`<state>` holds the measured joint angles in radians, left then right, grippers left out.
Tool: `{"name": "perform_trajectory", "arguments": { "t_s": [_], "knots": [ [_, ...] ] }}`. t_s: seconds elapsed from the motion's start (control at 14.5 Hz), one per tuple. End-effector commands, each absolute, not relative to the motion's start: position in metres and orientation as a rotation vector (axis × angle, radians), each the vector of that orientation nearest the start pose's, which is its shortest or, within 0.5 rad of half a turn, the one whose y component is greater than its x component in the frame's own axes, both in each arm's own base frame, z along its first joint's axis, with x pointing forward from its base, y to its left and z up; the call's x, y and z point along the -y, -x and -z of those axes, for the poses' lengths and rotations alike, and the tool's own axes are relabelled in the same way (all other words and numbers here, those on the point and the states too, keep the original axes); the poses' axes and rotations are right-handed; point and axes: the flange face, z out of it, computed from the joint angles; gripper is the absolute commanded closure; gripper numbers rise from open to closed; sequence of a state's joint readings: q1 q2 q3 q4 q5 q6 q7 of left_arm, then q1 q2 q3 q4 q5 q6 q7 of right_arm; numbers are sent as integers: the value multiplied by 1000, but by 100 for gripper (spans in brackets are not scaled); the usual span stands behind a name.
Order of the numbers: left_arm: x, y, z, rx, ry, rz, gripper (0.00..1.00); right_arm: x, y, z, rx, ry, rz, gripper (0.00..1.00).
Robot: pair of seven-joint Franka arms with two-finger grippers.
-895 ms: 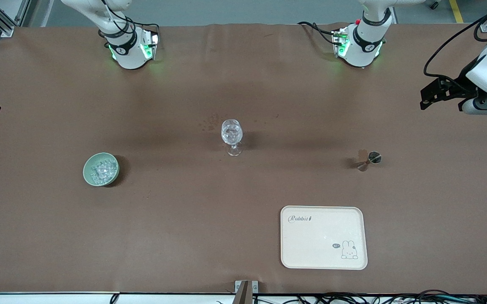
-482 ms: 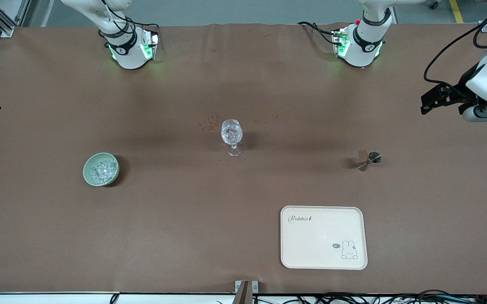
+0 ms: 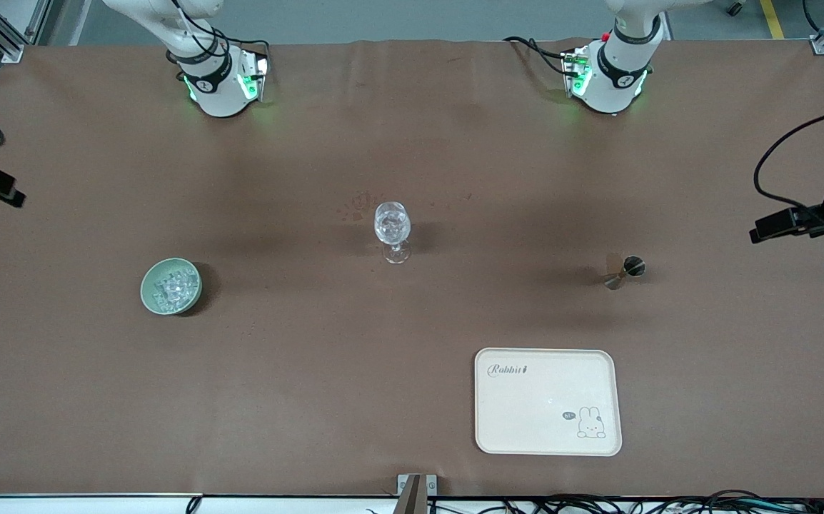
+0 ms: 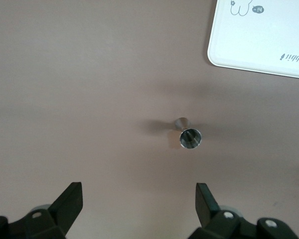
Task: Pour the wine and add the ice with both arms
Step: 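Reach the right gripper to the green bowl while the left gripper reaches the jigger, then grasp an ice cube with the right gripper while the left gripper grasps the jigger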
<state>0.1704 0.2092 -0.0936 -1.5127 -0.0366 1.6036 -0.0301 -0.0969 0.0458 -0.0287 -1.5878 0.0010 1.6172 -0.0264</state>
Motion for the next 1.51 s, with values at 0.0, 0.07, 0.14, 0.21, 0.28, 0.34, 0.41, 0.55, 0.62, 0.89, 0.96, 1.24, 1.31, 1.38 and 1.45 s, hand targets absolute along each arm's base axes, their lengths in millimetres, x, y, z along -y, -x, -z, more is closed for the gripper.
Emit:
{"name": "perform_trajectory", "arguments": {
  "t_s": [0.0, 0.07, 0.14, 0.21, 0.28, 0.34, 0.41, 0.55, 0.62, 0.89, 0.96, 1.24, 1.31, 1.38, 1.45],
  "knots": [
    [-63, -630, -507, 252, 3223, -247, 0, 56, -569, -516, -102, 3136, -43, 0],
    [-64, -634, -492, 282, 3215, -285, 0, 52, -568, -486, -93, 3137, -34, 0],
    [-67, -639, -472, 335, 3205, -334, 0, 45, -568, -457, -74, 3138, -31, 0],
    [-72, -642, -454, 412, 3190, -381, 0, 37, -567, -428, -53, 3140, -22, 0],
    [-81, -643, -440, 494, 3175, -420, 0, 35, -568, -398, -48, 3141, -10, 0],
    [-84, -644, -433, 580, 3157, -438, 0, 35, -569, -369, -48, 3142, 5, 0],
    [-83, -645, -425, 644, 3139, -464, 0, 36, -572, -348, -48, 3144, 7, 0],
    [-84, -649, -395, 703, 3112, -543, 0, 35, -575, -308, -46, 3146, 26, 0],
    [-85, -650, -377, 712, 3108, -588, 0, 35, -572, -287, -45, 3148, 65, 0],
    [-95, -651, -301, 921, 3196, -847, 0, 34, -567, -252, -52, 3149, 96, 6],
    [-100, -648, -282, 980, 3203, -920, 0, 35, -566, -248, -55, 3149, 80, 15],
    [-124, -638, -226, 1373, 3078, -1159, 0, 34, -564, -233, -52, 3150, 41, 39],
    [-123, -637, -217, 1481, 3017, -1211, 0, 35, -563, -230, -57, 3149, 29, 40],
    [-120, -637, -213, 1540, 2978, -1241, 0, 36, -563, -229, -59, 3149, 26, 40],
    [-116, -637, -207, 1552, 2957, -1262, 2, 34, -562, -227, -59, 3149, 21, 40]
  ]
}}
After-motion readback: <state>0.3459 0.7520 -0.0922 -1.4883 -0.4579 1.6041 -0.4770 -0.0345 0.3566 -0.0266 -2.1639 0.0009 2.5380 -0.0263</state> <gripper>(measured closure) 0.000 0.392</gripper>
